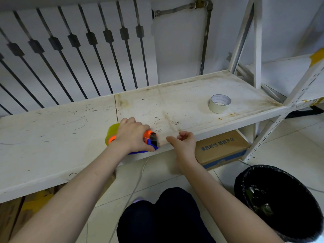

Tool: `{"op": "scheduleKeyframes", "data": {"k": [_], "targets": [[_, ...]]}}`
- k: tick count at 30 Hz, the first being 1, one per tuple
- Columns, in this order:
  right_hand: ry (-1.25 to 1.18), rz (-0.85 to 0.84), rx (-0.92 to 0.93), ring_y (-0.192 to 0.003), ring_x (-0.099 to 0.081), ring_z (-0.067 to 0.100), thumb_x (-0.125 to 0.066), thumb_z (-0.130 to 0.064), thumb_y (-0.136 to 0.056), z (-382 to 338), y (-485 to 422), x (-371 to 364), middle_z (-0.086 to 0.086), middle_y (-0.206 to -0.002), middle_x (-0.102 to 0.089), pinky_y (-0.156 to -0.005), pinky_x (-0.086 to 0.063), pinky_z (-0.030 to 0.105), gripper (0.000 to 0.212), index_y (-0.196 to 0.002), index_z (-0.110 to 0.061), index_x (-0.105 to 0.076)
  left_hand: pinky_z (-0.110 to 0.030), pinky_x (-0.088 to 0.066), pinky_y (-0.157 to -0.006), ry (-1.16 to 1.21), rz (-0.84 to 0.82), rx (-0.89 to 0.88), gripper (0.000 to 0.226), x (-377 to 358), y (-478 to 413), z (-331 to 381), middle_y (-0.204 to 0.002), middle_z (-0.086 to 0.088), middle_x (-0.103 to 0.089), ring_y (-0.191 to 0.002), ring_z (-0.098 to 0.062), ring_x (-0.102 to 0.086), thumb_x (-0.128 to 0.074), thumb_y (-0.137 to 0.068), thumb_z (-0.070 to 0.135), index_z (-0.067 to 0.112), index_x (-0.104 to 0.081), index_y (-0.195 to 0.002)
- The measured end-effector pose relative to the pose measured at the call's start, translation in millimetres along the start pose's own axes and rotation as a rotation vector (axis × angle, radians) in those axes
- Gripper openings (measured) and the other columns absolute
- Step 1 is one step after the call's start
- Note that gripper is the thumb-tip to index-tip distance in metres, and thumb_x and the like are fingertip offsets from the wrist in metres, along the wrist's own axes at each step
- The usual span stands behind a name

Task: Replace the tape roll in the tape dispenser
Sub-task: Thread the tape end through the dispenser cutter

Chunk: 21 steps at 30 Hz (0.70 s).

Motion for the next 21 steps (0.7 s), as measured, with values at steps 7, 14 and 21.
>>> {"op": "scheduleKeyframes", "data": {"k": [7, 14, 21], "targets": [[-0.015, 0.029, -0.114, -0.063, -0.059, 0.015, -0.063, 0.001, -0.084, 25.8, -8.6, 13.3, 0.008, -0.074, -0.057, -0.057, -0.048, 0.019, 0.018, -0.082, -0.01, -0.049, -0.034, -0.03, -0.08, -0.01, 0.028, -0.012, 0.064, 0.3, 0.8, 3.6, -0.094, 0.006, -0.065, -0.094, -0.02, -0.049, -0.055, -0.054, 0.08, 0.032, -0.062, -0.096], [0.12, 0.035, 0.033, -0.065, -0.066, 0.013, -0.062, -0.004, -0.085, 15.9, -11.6, 15.6, 0.015, -0.085, -0.07, -0.056, -0.049, 0.02, 0.009, -0.086, -0.008, -0.054, -0.033, -0.032, -0.083, 0.04, 0.016, -0.012, 0.069, 2.3, 2.0, 2.8, -0.101, 0.006, -0.066, -0.099, -0.021, -0.051, -0.06, -0.055, 0.076, 0.033, -0.06, -0.108], [0.207, -0.021, 0.085, -0.062, -0.067, 0.012, -0.061, -0.002, -0.083, 16.3, -11.3, 15.4, 0.014, -0.08, -0.069, -0.058, -0.052, 0.025, 0.008, -0.084, -0.006, -0.054, -0.032, -0.034, -0.08, 0.265, 0.014, -0.058, 0.049, 13.5, 3.1, -0.1, -0.104, 0.003, -0.06, -0.103, -0.021, -0.052, -0.077, -0.059, 0.054, 0.029, -0.063, -0.099]]}}
Point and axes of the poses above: each hand's wrist, its own y-axis away from the middle knuckle, its own x-axis out of the back of the hand, z = x × y, the point moved 10 cm from there along -y, towards the middle knuckle
